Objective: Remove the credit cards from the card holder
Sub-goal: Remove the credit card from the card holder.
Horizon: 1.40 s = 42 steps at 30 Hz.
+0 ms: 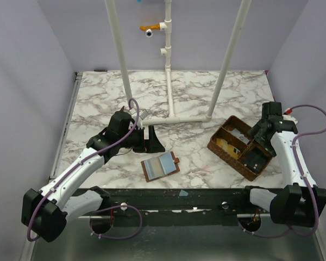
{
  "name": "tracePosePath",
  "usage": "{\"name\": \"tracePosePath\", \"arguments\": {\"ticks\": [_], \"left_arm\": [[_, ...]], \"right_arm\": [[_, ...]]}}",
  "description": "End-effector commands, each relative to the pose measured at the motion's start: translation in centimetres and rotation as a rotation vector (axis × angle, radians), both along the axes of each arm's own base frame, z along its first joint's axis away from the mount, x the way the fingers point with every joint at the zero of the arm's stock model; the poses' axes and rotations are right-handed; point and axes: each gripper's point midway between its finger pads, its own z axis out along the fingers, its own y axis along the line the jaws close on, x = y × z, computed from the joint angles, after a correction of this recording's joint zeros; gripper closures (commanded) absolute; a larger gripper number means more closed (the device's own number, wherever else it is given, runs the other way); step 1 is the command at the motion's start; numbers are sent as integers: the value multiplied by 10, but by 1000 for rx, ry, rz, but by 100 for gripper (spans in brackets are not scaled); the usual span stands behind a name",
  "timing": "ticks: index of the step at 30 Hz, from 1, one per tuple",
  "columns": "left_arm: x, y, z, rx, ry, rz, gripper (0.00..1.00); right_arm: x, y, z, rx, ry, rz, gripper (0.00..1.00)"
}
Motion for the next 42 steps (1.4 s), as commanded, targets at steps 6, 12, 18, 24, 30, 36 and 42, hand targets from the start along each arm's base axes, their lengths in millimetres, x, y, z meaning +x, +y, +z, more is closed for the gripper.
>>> {"name": "tracePosePath", "arguments": {"ticks": [6, 12, 18, 24, 30, 36, 42], "left_arm": [[-3, 3, -6, 11, 5, 7, 15], [-4, 9, -11, 38, 16, 45, 15], [-2, 21, -20, 82, 32, 124, 15], [-2, 31, -32, 96, 65, 217, 15], [-5, 39, -41, 116, 79, 260, 15], [-7, 44, -46, 132, 80, 272, 15], [-8, 46, -49, 143, 85, 282, 15]], "right_arm": [[18, 24, 32, 99, -145, 159, 0], [26, 44, 58, 165, -281, 245, 0], [25, 64, 68, 235, -345, 320, 0], [24, 82, 74, 300, -397, 386, 0], [25, 93, 78, 328, -428, 421, 0], [29, 106, 72, 349, -418, 445, 0], [34, 142, 72, 348, -404, 498, 0]]}}
